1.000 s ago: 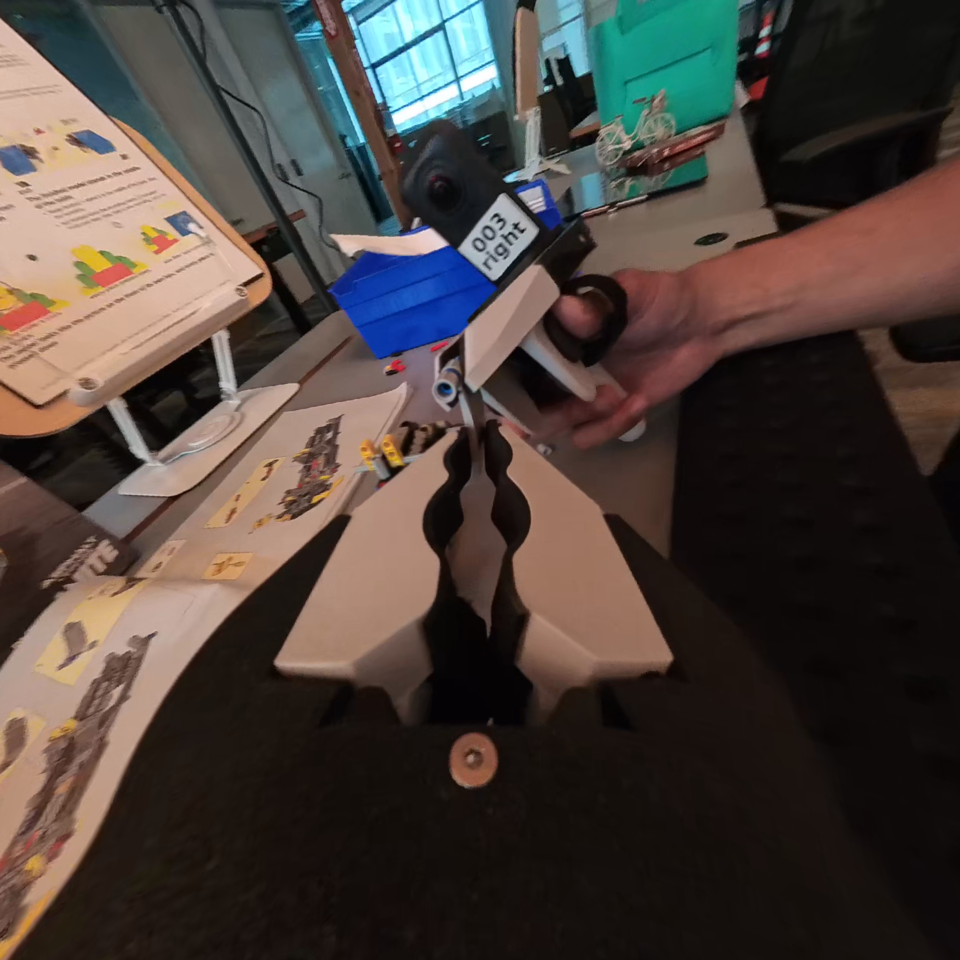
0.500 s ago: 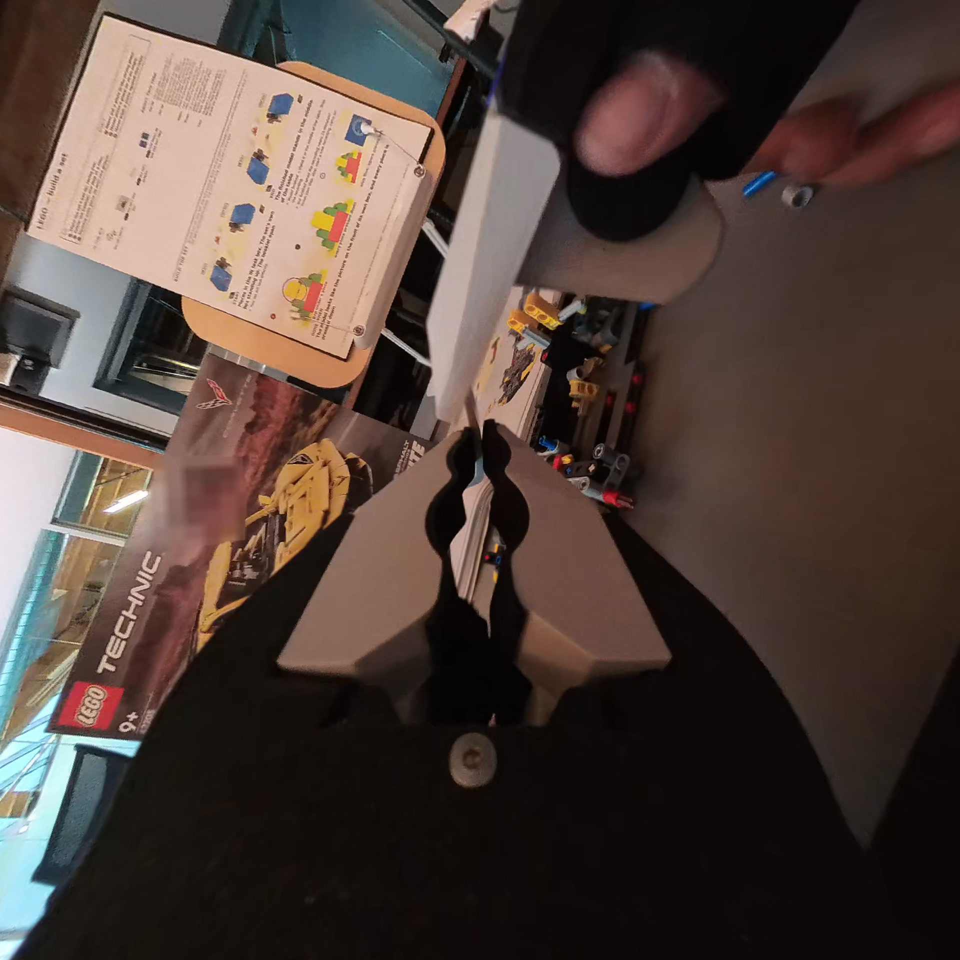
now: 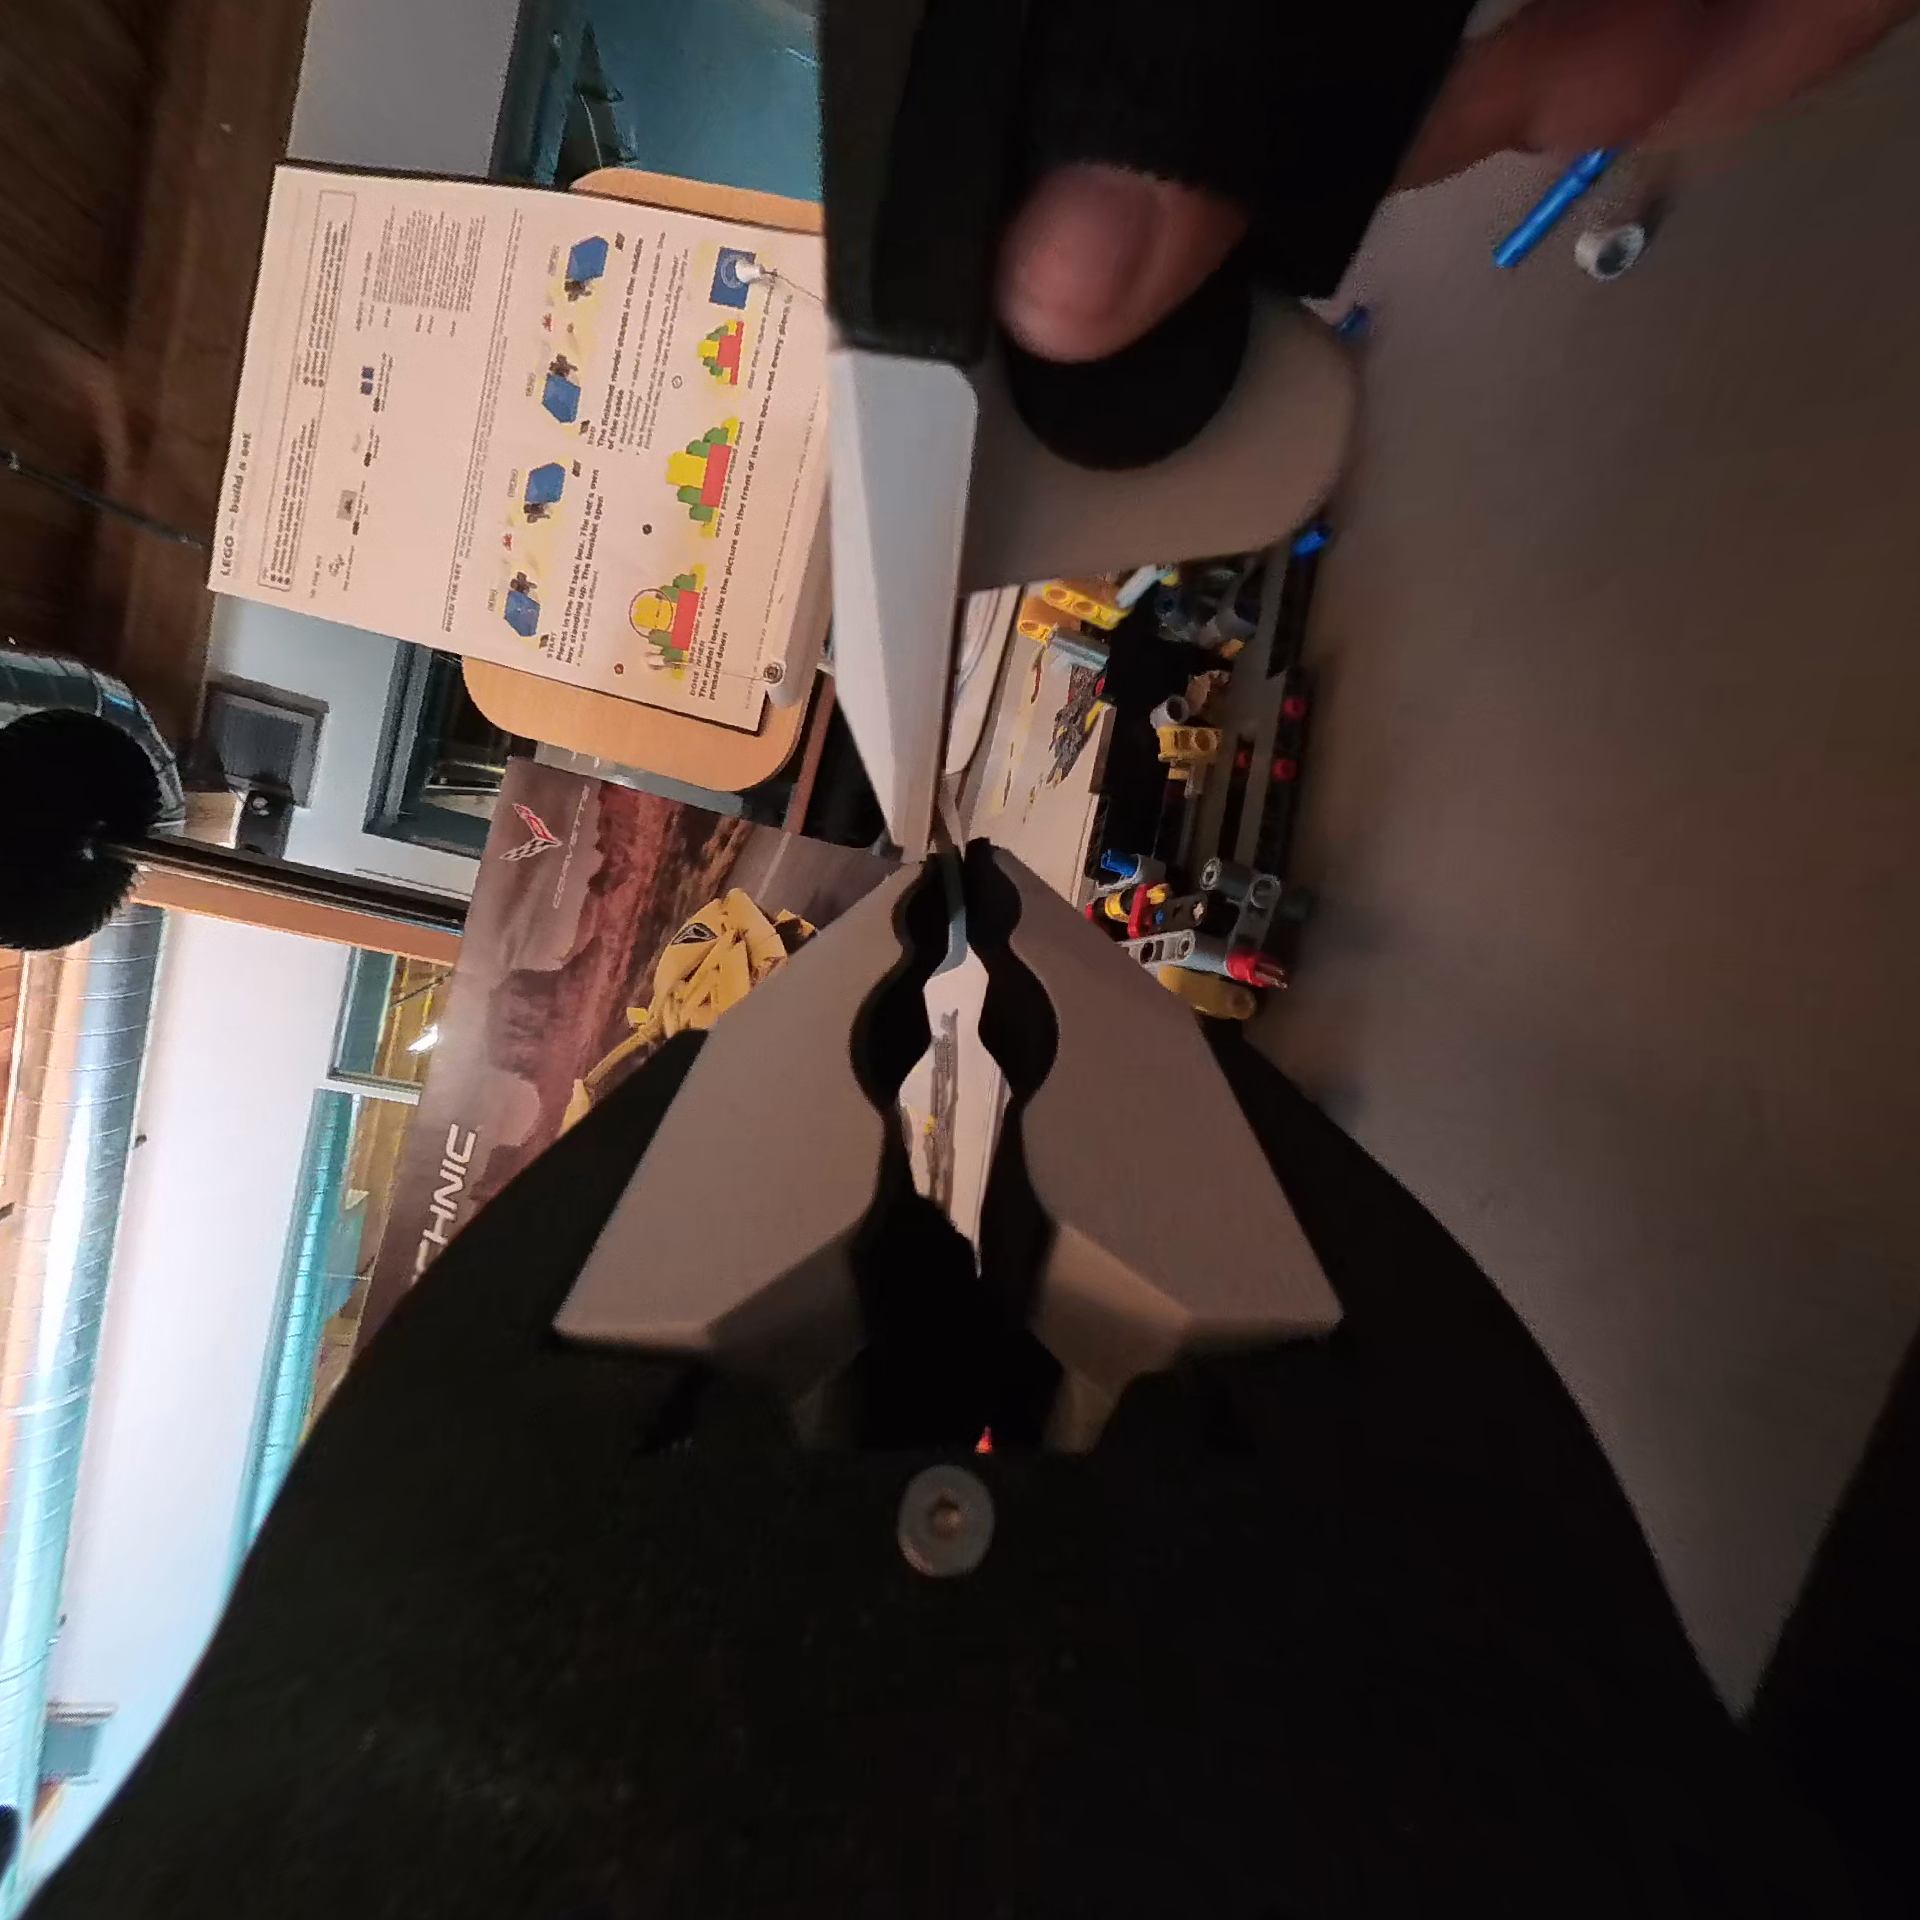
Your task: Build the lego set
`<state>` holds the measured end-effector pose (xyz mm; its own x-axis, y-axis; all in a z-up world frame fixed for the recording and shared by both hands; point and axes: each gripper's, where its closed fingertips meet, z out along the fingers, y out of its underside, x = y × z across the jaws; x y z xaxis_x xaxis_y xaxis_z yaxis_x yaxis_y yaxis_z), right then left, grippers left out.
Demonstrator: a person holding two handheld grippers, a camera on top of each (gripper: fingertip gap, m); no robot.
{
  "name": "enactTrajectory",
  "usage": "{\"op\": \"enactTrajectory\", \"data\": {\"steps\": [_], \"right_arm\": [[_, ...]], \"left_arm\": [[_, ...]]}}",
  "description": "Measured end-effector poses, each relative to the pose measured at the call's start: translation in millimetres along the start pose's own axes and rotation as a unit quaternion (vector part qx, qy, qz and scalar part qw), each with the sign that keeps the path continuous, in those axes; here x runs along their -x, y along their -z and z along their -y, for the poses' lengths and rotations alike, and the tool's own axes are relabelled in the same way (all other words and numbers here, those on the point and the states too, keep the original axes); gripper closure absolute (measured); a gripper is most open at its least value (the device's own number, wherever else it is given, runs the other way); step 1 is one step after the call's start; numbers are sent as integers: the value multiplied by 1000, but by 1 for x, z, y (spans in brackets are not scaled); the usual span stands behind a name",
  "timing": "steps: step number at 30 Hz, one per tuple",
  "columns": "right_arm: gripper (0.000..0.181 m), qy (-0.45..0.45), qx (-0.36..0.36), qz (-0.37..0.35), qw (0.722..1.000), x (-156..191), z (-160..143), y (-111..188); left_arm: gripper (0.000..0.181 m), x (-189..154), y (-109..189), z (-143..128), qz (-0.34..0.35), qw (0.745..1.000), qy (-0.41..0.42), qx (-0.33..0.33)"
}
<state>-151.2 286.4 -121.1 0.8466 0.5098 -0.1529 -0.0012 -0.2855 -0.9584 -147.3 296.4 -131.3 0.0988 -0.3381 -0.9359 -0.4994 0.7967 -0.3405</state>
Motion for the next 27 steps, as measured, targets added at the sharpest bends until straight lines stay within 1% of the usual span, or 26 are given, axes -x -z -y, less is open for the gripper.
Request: {"op": "enactTrajectory", "data": {"steps": [3,5,10,13,15,18,21,24,26,27], "right_arm": [[157,14,7,-11,1000,0,0,1],[157,17,5,-13,1000,0,0,1],[156,20,-24,-2,1000,2,5,2],[150,32,-37,9,999,4,4,11],[146,19,-30,21,999,6,1,14],[147,32,-35,51,998,16,3,21],[152,61,-42,107,992,31,8,36],[152,99,-19,142,985,38,1,45],[153,142,2,143,980,40,-7,46],[156,166,19,151,974,44,-14,47]], "left_arm": [[180,0,0,1,6,1000,-13,1],[180,-1,-1,1,2,1000,-5,0],[180,2,-1,1,5,1000,5,-15],[180,5,1,-1,15,999,-16,-27],[181,7,4,0,33,997,-53,-42],[181,4,9,8,43,991,-93,-82],[180,-1,14,16,18,990,-71,-124],[181,-10,22,28,-6,982,-72,-172],[181,-15,27,34,-17,977,-75,-197],[181,-17,29,38,-24,974,-73,-213]]}}
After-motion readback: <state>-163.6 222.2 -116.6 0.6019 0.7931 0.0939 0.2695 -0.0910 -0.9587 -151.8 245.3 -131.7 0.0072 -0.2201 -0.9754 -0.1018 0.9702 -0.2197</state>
